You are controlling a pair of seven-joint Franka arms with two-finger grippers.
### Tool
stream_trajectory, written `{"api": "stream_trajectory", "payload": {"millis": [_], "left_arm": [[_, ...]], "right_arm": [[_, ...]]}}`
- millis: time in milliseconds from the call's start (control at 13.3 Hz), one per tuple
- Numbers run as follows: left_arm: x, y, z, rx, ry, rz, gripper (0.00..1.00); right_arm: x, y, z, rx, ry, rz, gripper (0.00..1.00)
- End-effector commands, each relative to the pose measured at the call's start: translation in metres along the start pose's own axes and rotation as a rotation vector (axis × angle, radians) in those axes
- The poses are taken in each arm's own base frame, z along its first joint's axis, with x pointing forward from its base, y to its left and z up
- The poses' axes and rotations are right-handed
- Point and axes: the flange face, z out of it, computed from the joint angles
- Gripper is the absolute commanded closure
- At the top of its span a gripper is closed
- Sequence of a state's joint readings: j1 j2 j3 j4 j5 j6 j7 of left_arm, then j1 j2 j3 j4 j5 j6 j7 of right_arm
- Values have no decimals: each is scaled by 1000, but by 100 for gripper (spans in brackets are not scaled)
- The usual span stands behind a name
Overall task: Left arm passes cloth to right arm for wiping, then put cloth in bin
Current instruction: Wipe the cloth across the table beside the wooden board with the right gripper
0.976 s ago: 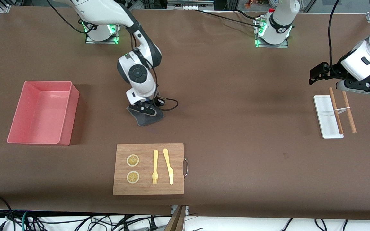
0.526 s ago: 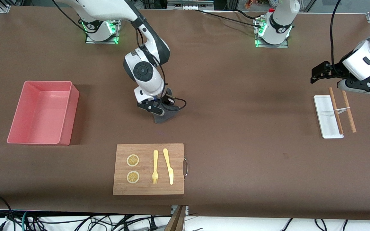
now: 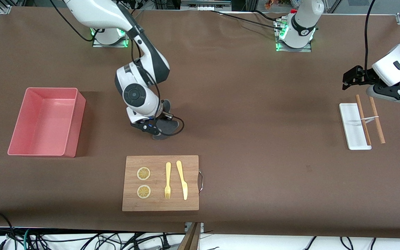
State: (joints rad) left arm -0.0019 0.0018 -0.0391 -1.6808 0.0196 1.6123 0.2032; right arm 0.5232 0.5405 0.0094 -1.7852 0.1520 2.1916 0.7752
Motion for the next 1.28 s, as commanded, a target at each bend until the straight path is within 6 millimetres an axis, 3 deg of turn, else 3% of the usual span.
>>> {"api": "stream_trajectory", "payload": {"millis": [0, 225, 451, 751, 1051, 1201], "left_arm": [[9, -5, -7, 10, 12, 12, 0], [13, -4, -6, 9, 10, 16, 0], [16, -1, -4, -51, 25, 10, 0], [18, 3, -13, -33, 41, 21, 0], [18, -7, -22, -15, 55, 15, 0], [18, -8, -23, 41, 44, 27, 0]], "right_arm": [[16, 40, 23, 2, -14, -55, 100], [36, 84, 41, 5, 17, -100, 100], [70, 131, 40, 2, 29, -181, 100], [121, 218, 34, 21, 20, -345, 100], [141, 268, 18, 37, 17, -420, 100], [142, 286, -12, 38, -3, -435, 100]]}}
